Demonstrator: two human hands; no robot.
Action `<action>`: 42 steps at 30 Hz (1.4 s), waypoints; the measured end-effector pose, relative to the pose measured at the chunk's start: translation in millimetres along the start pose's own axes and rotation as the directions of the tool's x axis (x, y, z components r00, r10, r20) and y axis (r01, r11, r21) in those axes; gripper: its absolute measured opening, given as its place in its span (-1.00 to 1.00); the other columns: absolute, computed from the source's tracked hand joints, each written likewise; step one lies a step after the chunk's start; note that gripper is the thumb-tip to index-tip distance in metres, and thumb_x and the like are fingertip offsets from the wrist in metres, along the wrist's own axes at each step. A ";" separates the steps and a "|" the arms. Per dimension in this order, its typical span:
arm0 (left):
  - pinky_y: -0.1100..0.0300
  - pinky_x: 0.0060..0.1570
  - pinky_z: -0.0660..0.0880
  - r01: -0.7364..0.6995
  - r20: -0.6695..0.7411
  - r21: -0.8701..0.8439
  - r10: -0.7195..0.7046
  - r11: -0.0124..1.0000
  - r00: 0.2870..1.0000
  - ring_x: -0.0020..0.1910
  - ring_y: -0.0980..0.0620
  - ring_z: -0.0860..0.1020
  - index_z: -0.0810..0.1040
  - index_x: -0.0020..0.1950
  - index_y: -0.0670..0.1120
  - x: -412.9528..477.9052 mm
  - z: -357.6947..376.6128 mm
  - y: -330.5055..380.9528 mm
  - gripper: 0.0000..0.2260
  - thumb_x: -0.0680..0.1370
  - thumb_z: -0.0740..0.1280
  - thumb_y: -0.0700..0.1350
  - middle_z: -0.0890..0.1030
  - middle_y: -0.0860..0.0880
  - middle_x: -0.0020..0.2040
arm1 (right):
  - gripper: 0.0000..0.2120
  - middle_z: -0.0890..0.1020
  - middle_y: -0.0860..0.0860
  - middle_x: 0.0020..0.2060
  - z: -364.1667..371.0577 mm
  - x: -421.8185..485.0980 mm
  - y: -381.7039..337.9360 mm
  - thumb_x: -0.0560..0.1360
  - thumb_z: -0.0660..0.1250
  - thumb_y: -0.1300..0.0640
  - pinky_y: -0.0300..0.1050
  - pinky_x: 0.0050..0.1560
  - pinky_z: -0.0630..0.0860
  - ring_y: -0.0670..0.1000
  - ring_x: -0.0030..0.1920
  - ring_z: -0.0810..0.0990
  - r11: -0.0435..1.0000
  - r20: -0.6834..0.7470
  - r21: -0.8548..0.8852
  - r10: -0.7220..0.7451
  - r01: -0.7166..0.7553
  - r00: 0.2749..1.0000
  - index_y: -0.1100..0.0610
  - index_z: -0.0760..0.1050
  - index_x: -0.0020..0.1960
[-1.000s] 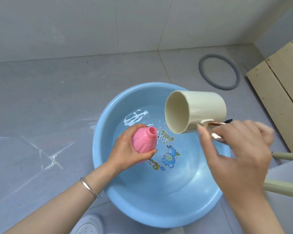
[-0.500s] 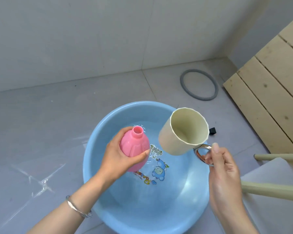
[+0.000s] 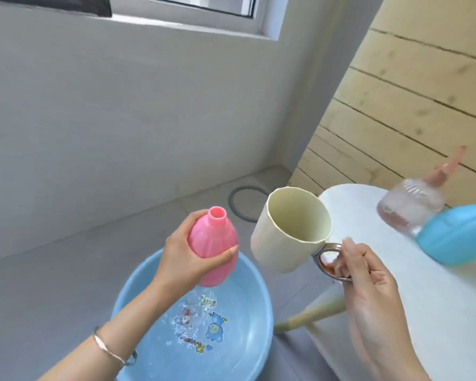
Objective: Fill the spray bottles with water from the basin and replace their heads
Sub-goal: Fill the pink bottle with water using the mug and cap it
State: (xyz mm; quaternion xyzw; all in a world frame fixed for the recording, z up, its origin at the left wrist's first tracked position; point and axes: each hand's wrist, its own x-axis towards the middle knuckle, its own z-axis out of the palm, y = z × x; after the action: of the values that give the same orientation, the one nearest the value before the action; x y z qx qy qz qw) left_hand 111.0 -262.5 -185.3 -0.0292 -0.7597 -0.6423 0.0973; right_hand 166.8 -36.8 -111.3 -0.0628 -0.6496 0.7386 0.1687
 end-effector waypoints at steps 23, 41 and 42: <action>0.36 -0.17 0.49 -0.083 0.198 -0.043 0.090 0.996 0.976 -0.05 0.25 0.56 0.50 0.10 0.28 -28.7 132.9 130.1 -0.41 0.09 0.51 0.24 0.59 0.28 -0.04 | -0.70 0.56 -0.02 -0.33 -156.4 29.1 4.6 0.58 0.25 0.03 -0.28 -0.19 0.35 -0.08 -0.28 0.46 0.975 -0.432 -0.187 0.030 -0.122 0.902 0.19 0.45 -0.26; 0.37 -0.19 0.47 -0.127 0.452 -0.081 0.150 0.989 0.879 -0.01 0.22 0.55 0.45 0.12 0.26 -87.6 241.7 171.5 -0.44 0.23 0.62 0.02 0.56 0.20 0.02 | -0.66 0.55 -0.07 0.05 -304.6 -16.5 -36.5 0.41 0.46 0.02 -0.13 0.01 0.43 -0.04 0.01 0.51 0.387 -0.188 -0.897 0.098 -0.211 0.977 0.07 0.52 0.14; 0.42 -0.22 0.46 -0.123 0.467 -0.083 0.148 0.989 0.872 -0.03 0.26 0.55 0.45 0.11 0.27 -91.6 247.5 171.4 -0.45 0.25 0.63 0.00 0.56 0.20 0.01 | -0.65 0.56 -0.09 0.05 -307.3 -16.5 -35.0 0.41 0.46 -0.01 -0.14 0.01 0.44 -0.06 0.00 0.52 0.368 -0.181 -0.906 0.108 -0.209 0.977 0.05 0.53 0.15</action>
State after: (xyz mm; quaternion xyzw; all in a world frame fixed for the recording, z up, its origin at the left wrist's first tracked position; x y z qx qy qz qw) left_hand 202.4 17.5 -74.6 -0.2400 -0.7401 -0.6265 -0.0464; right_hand 284.0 249.6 -124.5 -0.2412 -0.9319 0.2633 0.0630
